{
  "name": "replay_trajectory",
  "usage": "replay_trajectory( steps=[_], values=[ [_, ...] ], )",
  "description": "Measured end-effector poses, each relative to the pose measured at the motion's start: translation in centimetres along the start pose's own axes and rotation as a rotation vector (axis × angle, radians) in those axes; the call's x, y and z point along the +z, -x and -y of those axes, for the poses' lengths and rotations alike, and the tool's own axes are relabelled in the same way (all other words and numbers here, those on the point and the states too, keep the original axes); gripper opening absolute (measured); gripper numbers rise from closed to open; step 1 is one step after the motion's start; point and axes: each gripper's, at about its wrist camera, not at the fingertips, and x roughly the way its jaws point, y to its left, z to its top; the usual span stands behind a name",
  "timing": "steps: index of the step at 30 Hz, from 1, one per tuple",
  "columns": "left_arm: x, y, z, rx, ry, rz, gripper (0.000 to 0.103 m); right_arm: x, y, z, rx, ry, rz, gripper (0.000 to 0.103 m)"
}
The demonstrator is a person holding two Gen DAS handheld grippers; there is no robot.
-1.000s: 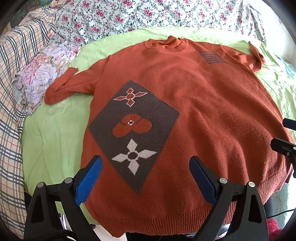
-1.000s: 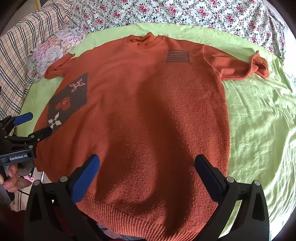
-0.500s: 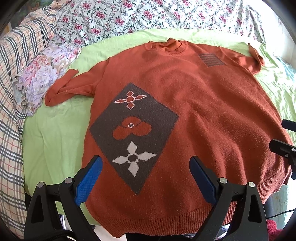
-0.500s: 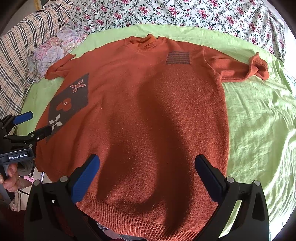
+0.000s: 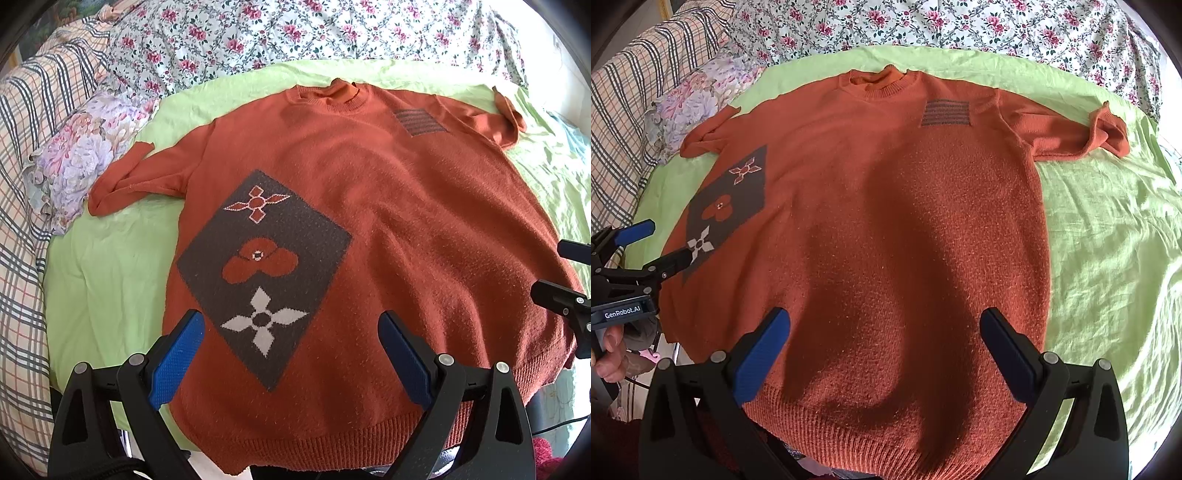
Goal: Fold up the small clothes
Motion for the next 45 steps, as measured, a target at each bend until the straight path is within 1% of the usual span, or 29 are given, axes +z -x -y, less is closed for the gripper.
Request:
replay_trajectory(
  steps=[4,8,10,15,16,17,19,22,24,27,29,31,33,39,45],
  values=[
    [0.0,-0.1,0.2,-0.004,-0.004,-0.006,0.095,0.1,-0.1,0.0,0.004,0.004,0.002,0.102],
    [0.1,-0.5,0.2,-0.014,-0.014,-0.058,0.095,0.1,-0.4,-0.2,-0.001,0.007,-0.001,0.102],
    [0.1,-0.6,0.1,-0.028,-0.007,-0.069,0.095,0.1,-0.4,-0.2,0.004,0.004,0.007,0.102],
    [0.3,-1.3,-0.2,-0.042,0.014,-0.058,0.096,0.2,-0.6,0.5,0.018,-0.022,-0.004,0.102],
    [0.4,-1.6,-0.2,-0.040,0.013,-0.060,0.096,0.3,-0.7,0.7,0.025,-0.031,-0.003,0.102],
    [0.5,-1.8,-0.1,-0.021,0.004,-0.056,0.096,0.3,-0.7,0.9,0.036,-0.043,-0.001,0.102],
    [0.8,-2.3,-0.1,-0.016,0.001,-0.057,0.096,0.5,-0.8,1.5,0.039,-0.058,-0.003,0.102],
    [1.4,-2.9,-0.1,-0.033,0.009,-0.068,0.096,0.8,-0.8,2.5,0.049,-0.084,0.005,0.102],
    [1.8,-3.4,-0.1,-0.027,0.005,-0.070,0.096,1.1,-0.8,3.3,0.045,-0.098,0.022,0.102],
    [2.9,-4.2,-0.1,-0.029,0.008,-0.072,0.096,2.0,-0.8,5.0,0.040,-0.125,0.054,0.102],
    [3.4,-4.6,0.0,-0.028,0.008,-0.070,0.096,2.7,-0.8,6.3,0.029,-0.149,0.029,0.102],
    [4.2,-5.1,0.2,-0.026,0.005,-0.069,0.096,3.6,-0.8,7.8,0.018,-0.170,0.032,0.102],
    [5.1,-5.7,0.3,-0.028,0.000,-0.067,0.096,4.5,-1.0,9.2,-0.005,-0.185,0.013,0.102],
    [8.7,-7.4,0.7,-0.020,-0.006,-0.040,0.096,8.1,-0.9,14.5,-0.079,-0.225,0.074,0.102],
    [12.6,-9.4,0.9,-0.019,0.012,-0.020,0.096,12.9,-1.3,21.8,-0.143,-0.297,0.151,0.102]
  ],
)
